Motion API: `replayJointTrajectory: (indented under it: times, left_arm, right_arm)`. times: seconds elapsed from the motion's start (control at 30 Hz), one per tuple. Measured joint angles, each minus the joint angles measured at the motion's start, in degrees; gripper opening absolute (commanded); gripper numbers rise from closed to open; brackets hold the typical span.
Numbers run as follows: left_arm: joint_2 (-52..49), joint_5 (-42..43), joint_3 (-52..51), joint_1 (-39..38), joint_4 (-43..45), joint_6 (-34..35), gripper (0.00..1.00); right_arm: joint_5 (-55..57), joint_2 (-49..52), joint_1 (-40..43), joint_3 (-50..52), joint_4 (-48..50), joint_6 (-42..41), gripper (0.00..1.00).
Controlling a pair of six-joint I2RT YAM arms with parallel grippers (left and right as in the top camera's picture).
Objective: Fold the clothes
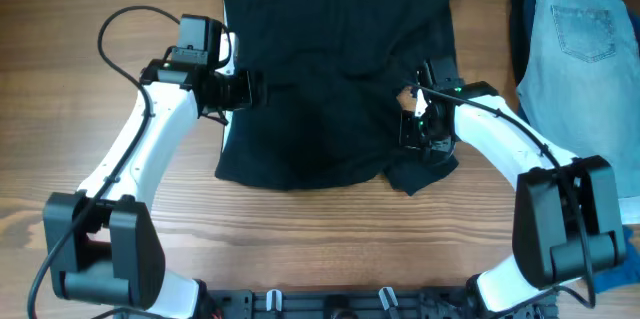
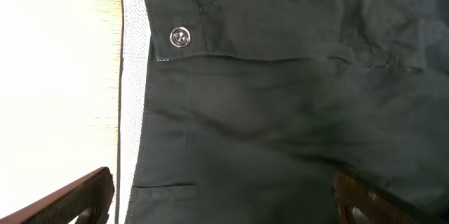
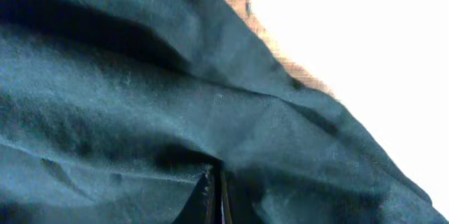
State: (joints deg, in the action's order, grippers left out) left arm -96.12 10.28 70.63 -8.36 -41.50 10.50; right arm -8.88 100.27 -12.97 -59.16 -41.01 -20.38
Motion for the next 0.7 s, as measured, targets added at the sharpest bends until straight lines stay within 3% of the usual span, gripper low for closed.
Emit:
replayJointTrajectory:
  times: [0.03, 0.17, 0.33, 0.47, 0.5, 0.53, 0.57, 0.7]
  left_arm:
    - [0.00, 0.00, 0.00, 0.42, -0.02, 0.02, 1.00]
    - [0.00, -0.20, 0.00, 3.87, -1.38, 0.02, 1.00]
    - [0.76, -0.61, 0.00, 8.39, -2.62, 0.02, 1.00]
    - [0.90, -1.70, 0.00, 8.59, -2.80, 0.02, 1.00]
    - [0.90, -2.51, 0.00, 8.59, -2.82, 0.00, 1.00]
    - [0.92, -3.30, 0.00, 8.59, -2.86, 0.02, 1.00]
    - [0.94, -3.63, 0.00, 8.59, -3.02, 0.00, 1.00]
    - [0.98, -4.46, 0.00, 8.59, -3.04, 0.02, 1.00]
  right_arm:
    - [0.44, -0.24, 0.00, -0.02, -0.61, 0.00, 0.05]
    - [2.78, -6.08, 1.16, -2.84, -10.32, -4.24, 0.55]
    - [4.48, -12.20, 4.57, -3.02, -14.10, -8.96, 0.57]
    - [4.42, -11.89, 4.57, 4.57, -5.99, -10.08, 0.56]
    - [4.39, -11.74, 4.57, 6.93, -3.15, -10.05, 0.38]
    - [4.31, -11.61, 4.57, 9.51, 0.57, -10.01, 0.11]
    - [4.09, -11.61, 4.57, 11.23, 3.72, -9.88, 0.04]
    - [3.91, -11.56, 4.57, 15.76, 11.65, -8.57, 0.04]
